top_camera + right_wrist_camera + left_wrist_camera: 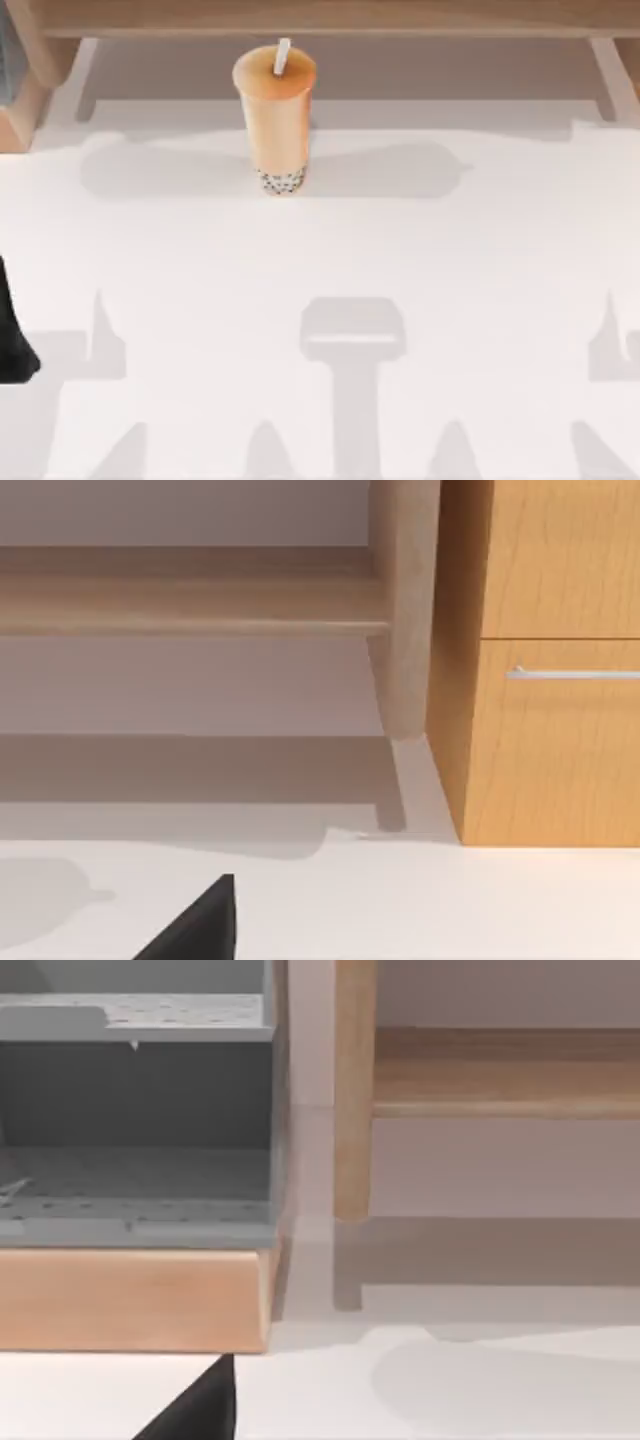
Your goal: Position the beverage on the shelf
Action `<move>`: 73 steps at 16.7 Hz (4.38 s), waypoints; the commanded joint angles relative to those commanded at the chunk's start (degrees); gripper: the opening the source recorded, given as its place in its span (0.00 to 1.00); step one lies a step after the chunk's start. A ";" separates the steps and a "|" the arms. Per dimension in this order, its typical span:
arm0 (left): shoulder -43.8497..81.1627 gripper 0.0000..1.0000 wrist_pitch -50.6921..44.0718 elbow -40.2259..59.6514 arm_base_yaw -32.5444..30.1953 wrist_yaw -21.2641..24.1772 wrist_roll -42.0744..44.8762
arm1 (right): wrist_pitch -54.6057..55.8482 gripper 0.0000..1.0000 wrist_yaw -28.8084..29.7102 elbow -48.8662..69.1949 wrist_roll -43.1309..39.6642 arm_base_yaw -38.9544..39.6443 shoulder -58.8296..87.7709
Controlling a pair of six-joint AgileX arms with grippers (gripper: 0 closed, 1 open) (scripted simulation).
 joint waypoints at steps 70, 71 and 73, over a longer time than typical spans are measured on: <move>0.00 1.00 0.00 0.00 0.00 0.00 0.00 | 52.93 0.32 49.72 95.00 0.05 47.11 148.37; 0.00 1.00 0.00 0.00 0.00 0.00 0.00 | 52.93 0.25 49.72 95.00 0.05 47.11 148.37; 0.00 1.00 0.00 0.00 0.00 0.00 0.00 | 52.93 0.10 49.72 95.00 0.05 47.11 148.37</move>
